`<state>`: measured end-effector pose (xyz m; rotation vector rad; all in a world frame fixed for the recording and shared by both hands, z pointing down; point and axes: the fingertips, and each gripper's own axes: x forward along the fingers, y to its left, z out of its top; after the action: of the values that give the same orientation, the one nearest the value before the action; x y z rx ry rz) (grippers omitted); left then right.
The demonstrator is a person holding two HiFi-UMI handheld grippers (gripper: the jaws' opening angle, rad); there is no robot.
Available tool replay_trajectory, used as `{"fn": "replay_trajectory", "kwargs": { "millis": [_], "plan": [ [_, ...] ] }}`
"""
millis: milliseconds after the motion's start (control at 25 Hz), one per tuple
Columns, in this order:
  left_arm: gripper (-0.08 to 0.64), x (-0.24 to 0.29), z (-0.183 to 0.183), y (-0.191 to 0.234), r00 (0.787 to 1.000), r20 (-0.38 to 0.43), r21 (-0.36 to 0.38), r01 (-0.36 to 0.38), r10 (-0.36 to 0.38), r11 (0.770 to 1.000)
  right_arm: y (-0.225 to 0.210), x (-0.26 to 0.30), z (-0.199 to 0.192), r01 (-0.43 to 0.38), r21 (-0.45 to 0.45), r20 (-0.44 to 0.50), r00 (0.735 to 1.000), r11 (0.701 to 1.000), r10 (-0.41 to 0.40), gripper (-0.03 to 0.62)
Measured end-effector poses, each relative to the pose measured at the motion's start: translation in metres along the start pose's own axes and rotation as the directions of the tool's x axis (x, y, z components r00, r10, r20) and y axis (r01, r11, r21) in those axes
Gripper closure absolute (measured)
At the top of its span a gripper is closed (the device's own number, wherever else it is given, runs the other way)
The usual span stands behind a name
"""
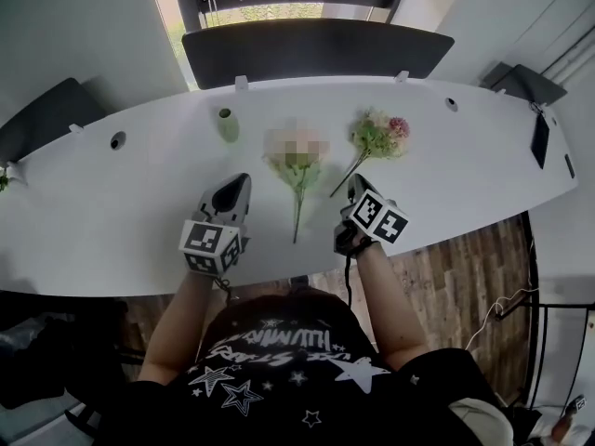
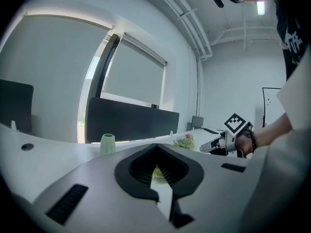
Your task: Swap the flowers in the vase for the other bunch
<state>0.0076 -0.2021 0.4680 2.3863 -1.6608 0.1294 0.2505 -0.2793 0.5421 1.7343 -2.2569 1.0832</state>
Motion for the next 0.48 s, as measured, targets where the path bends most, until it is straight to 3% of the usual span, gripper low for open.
{"fn": "replay_trajectory", "kwargs": {
  "millis": [200,320,400,480],
  "plan": [
    [0.554,0.013,0.003,-0.003,1.0,0.001,0.019,-0.025,0.025,0.999,-0.036,0.017,0.005,0.044,0.058,-0.069,0.997,0.997,-0.04,0.589],
    [0.554,0.02,0.006,-0.003,0.999,0.008,0.013,-0.053,0.053,0.999,-0.049,0.033,0.01,0.023,0.142,-0.118,0.993,0.99,-0.007,0.576],
    [0.554,0.024,0.007,-0.003,0.997,0.008,0.012,-0.071,0.071,0.997,-0.055,0.045,0.012,0.011,0.194,-0.155,0.988,0.981,0.019,0.471],
    [0.554,0.027,0.006,-0.003,0.996,0.004,0.011,-0.089,0.089,0.996,-0.061,0.057,0.014,0.013,0.213,-0.188,0.982,0.977,0.028,0.448]
  ]
}}
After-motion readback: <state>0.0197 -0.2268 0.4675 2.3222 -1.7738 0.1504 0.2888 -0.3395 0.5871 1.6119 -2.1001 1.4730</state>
